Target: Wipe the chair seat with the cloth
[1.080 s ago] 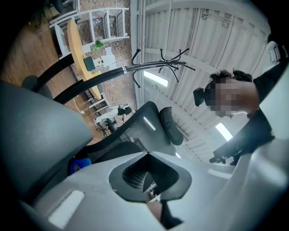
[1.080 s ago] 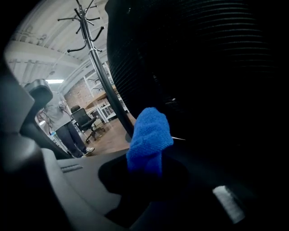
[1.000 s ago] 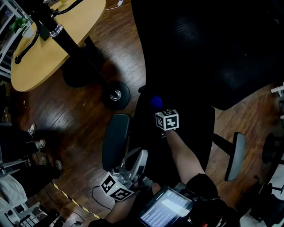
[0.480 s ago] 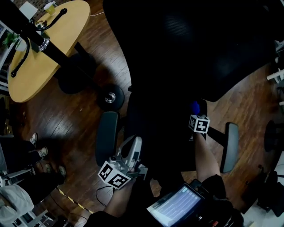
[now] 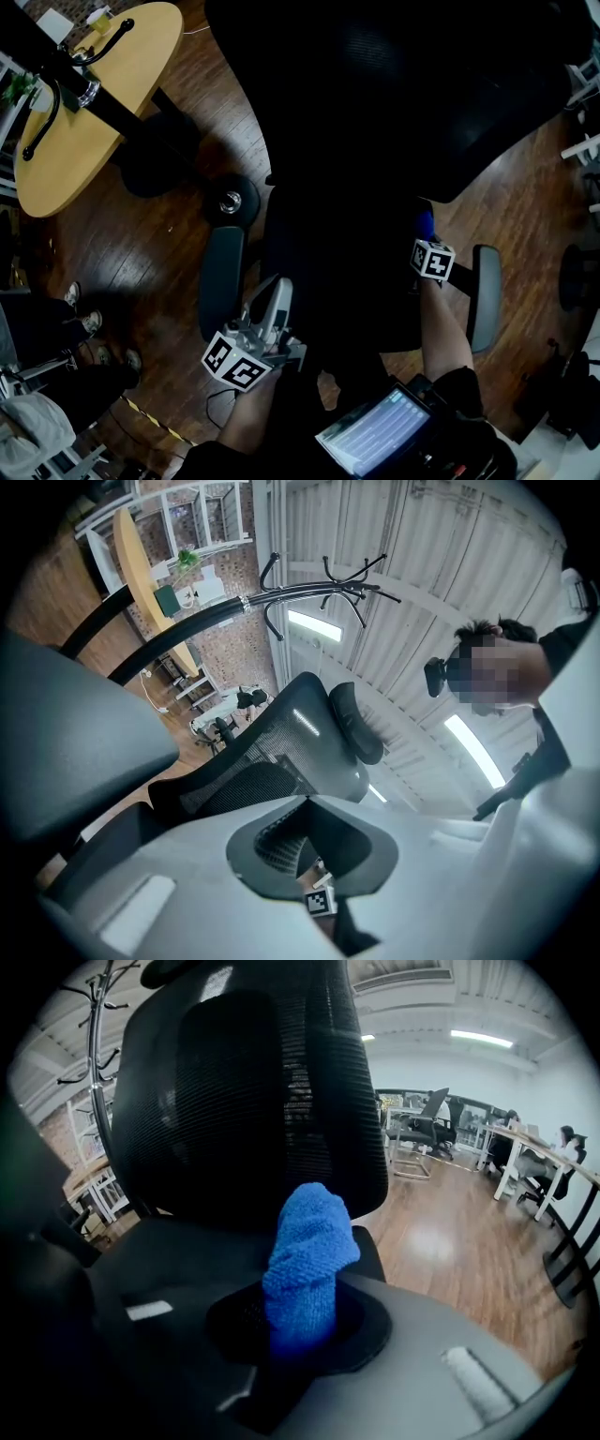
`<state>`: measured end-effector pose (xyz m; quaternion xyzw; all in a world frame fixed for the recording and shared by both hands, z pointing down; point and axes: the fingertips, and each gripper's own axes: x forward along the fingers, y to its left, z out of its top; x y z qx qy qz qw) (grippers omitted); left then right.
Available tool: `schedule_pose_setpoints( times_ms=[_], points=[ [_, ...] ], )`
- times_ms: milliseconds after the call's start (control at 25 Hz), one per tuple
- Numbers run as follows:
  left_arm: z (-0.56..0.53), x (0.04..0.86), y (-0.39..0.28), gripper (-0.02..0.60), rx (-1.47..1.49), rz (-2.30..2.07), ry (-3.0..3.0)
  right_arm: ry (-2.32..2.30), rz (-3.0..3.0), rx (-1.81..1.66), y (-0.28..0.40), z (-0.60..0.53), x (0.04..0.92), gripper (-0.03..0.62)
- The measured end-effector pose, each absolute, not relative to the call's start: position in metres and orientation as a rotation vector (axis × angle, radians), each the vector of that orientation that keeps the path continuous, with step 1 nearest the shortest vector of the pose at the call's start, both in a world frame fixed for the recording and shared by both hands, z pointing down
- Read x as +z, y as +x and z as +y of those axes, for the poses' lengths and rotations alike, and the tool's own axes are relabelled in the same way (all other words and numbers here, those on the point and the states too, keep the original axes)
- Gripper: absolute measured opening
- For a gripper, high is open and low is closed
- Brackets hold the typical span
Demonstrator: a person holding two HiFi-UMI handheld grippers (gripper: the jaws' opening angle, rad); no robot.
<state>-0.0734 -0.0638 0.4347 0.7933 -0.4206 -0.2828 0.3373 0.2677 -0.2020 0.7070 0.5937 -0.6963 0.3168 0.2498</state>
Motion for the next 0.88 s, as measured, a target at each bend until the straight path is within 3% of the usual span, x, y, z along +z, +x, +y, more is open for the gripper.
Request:
schedule_pose_setpoints(
  times_ms=[160, 600, 880],
  points=[
    [-0.063, 0.431, -0.079, -0.008, -0.762, -1.101, 2.062, 1.545, -2.041, 0.882, 0.211, -0.21, 0.693, 0.054],
    [-0.052, 0.422, -0.091, -0.008, -0.804, -1.12, 2.047, 0.957, -2.383, 0.911, -0.07, -0.173, 0.689, 0.054],
    [-0.052, 0.424, -0.097, -0.008, -0.801, -1.123, 2.054, 0.83, -2.363, 0.836, -0.104, -0.155, 0.711, 0.054]
  ],
)
